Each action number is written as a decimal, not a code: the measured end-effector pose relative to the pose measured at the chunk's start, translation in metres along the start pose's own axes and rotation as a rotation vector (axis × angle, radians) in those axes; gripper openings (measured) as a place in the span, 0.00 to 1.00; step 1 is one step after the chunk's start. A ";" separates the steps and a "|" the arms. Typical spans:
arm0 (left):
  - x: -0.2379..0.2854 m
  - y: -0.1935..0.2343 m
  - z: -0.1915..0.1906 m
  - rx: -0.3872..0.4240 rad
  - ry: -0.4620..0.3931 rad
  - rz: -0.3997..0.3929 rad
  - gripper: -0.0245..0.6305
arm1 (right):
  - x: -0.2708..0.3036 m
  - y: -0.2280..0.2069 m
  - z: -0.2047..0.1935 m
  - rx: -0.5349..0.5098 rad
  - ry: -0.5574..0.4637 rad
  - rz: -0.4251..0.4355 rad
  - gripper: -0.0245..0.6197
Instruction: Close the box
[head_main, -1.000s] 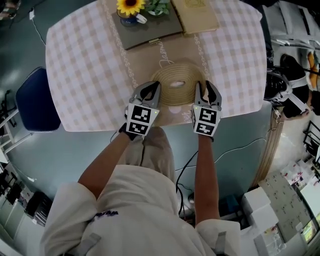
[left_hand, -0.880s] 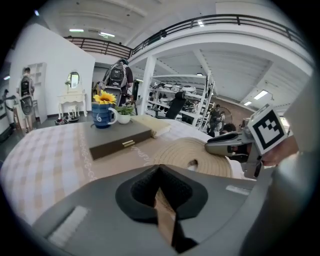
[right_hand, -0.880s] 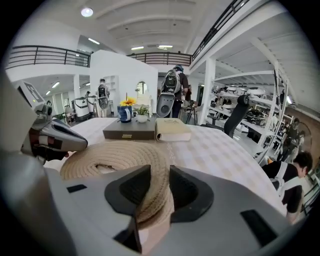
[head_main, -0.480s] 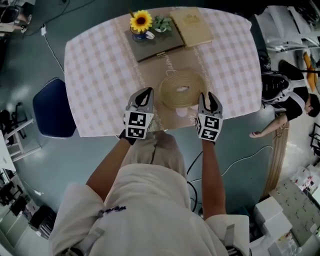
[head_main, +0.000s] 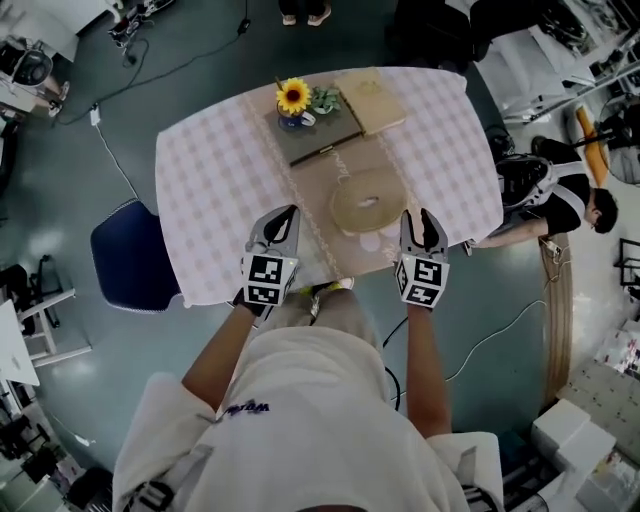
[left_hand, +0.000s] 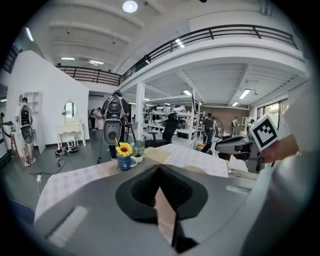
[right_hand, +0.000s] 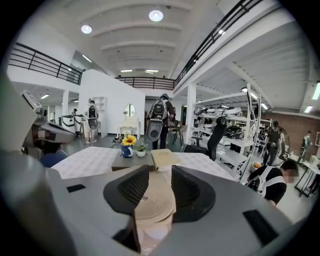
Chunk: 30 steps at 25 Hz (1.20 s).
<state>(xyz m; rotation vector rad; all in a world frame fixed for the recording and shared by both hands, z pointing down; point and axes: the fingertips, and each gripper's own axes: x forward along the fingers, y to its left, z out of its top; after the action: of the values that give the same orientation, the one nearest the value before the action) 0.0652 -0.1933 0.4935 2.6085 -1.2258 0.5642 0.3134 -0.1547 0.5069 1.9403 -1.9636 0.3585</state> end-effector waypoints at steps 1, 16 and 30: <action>-0.005 0.002 0.005 0.004 -0.016 -0.004 0.04 | -0.007 0.004 0.008 0.001 -0.016 -0.006 0.26; -0.030 0.006 0.068 0.074 -0.187 -0.125 0.04 | -0.109 0.031 0.091 -0.025 -0.193 -0.142 0.26; -0.068 -0.005 0.123 0.119 -0.281 -0.193 0.04 | -0.173 0.026 0.134 -0.013 -0.297 -0.210 0.25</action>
<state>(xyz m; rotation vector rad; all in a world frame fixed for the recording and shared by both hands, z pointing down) 0.0602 -0.1842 0.3534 2.9426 -1.0201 0.2481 0.2769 -0.0533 0.3148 2.2730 -1.8977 0.0012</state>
